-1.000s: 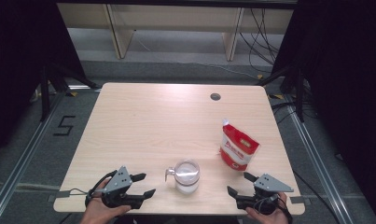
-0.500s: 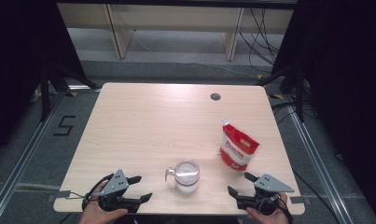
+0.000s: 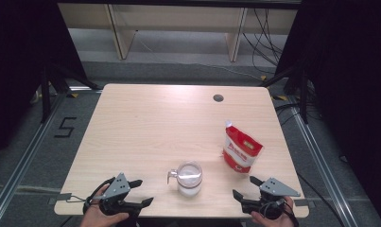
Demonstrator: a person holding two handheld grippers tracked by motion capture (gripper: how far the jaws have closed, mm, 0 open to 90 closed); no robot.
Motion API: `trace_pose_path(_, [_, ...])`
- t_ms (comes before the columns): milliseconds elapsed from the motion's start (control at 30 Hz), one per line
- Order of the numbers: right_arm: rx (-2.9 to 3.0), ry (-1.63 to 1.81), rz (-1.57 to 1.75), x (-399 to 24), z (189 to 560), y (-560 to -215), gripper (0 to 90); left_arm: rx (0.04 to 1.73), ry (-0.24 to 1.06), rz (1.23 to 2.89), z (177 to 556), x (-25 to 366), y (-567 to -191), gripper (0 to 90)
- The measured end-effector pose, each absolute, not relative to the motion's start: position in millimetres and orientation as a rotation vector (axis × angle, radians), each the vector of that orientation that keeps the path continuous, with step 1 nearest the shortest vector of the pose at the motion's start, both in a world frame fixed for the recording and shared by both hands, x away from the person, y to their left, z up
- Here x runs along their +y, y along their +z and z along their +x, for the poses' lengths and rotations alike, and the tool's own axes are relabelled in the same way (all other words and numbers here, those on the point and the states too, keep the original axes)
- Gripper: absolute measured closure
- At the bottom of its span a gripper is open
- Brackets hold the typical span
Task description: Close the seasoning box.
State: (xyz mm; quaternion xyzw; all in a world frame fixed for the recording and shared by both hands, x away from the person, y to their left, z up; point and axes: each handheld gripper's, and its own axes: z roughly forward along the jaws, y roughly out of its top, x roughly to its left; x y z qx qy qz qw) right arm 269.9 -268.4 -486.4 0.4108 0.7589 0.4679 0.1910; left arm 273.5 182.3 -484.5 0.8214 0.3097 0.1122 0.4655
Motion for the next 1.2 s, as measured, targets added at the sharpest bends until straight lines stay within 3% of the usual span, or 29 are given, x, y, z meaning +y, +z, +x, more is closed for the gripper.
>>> trace_pose_path(500, [2.177,1.258,1.215,-270.2,247.0,-490.1,17.5,0.759,0.261,2.061,271.3,181.2,-493.7,25.1])
trace_pose_path(1200, [2.193,1.217,1.187,-273.6,251.4,-493.3,16.8,0.781,0.281,2.042,275.2,183.5,-495.6,22.4])
